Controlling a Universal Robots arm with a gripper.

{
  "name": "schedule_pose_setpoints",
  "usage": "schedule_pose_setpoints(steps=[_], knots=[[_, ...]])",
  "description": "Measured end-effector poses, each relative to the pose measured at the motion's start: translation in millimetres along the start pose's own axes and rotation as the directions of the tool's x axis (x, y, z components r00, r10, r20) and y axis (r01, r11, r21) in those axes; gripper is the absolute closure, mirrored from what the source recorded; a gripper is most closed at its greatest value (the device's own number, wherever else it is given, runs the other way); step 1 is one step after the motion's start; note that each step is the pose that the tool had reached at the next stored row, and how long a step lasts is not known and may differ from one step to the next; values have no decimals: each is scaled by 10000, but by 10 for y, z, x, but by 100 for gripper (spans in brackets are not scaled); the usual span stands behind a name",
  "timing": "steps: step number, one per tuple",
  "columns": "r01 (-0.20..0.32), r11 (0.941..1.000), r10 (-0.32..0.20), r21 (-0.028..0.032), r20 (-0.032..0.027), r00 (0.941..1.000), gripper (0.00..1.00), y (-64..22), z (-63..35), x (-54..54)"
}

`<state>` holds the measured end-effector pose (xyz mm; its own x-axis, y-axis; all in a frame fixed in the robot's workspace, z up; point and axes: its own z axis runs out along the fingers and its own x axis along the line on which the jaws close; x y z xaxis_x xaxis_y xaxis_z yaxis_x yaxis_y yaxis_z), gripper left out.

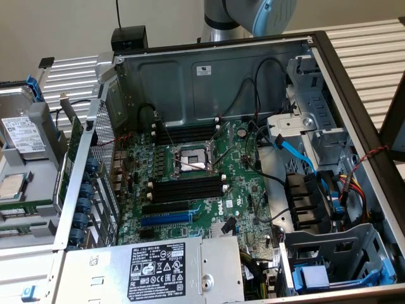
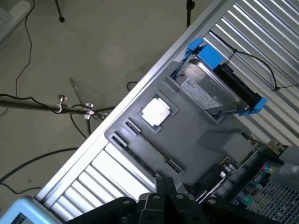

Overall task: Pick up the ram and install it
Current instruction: 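Pick up the ram and move it above insertion slot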

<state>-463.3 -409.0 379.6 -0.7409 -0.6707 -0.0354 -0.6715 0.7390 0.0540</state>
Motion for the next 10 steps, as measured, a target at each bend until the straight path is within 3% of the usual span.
schedule_pose_setpoints(steps=[5, 10], knots=[[862, 9963, -862, 12, -87, 9962, 89, -1, 25, 1], [1744, 9847, -1743, 36, -130, 9846, 89, -3, 55, 2]])
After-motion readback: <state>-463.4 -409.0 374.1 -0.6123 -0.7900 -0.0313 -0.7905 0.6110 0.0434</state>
